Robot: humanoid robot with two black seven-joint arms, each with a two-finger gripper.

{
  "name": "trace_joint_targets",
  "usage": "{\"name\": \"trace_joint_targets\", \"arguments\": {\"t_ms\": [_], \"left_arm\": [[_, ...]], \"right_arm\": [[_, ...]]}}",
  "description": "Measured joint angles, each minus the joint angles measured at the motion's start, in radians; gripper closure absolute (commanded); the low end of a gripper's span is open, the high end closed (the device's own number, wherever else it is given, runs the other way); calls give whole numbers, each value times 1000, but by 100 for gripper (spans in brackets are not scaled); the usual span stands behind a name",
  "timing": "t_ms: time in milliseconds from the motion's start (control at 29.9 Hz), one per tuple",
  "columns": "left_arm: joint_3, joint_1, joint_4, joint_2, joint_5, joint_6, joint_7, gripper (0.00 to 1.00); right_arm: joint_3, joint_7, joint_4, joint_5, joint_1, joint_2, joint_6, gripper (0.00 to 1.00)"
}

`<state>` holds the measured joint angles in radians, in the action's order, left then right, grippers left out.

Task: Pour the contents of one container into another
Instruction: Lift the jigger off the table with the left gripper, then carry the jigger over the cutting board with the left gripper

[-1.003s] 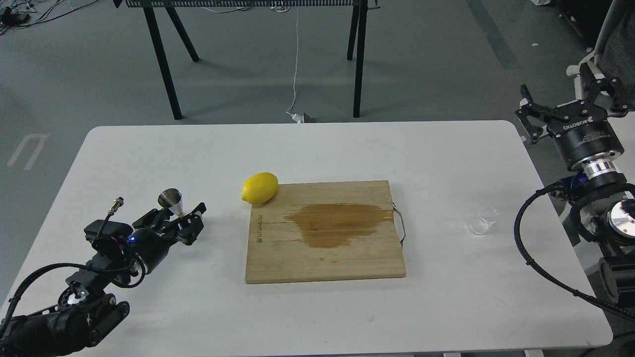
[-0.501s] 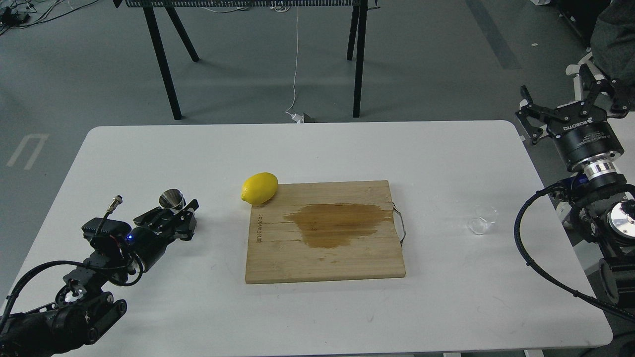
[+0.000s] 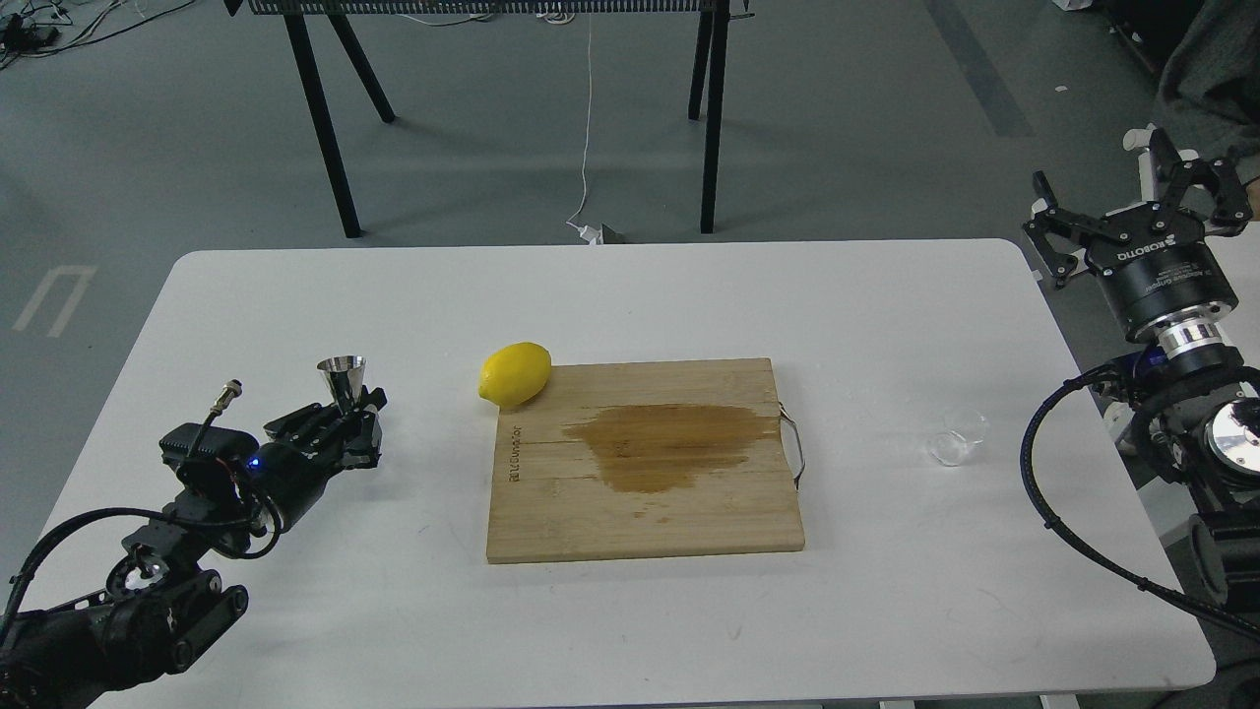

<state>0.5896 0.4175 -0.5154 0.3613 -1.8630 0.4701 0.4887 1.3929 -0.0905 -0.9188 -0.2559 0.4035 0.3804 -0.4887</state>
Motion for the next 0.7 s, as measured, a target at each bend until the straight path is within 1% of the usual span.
{"name": "trace_joint_targets", "arguments": {"t_ms": [167,334,568,702], "left_arm": [[-1,39,-3,7,1,-10,0,82],[3,116,-25,41,4,-48,0,82],[9,267,-145,55,46,-165,0,83],[10,313,-238,26,62,-229,0,83]], "right_arm": [[0,0,0,0,0,0,0,1],[2,0,0,0,3,0,0,1],[2,0,8,1,25,1,0,1],[-1,-1,12,3,48,18,0,1]]}}
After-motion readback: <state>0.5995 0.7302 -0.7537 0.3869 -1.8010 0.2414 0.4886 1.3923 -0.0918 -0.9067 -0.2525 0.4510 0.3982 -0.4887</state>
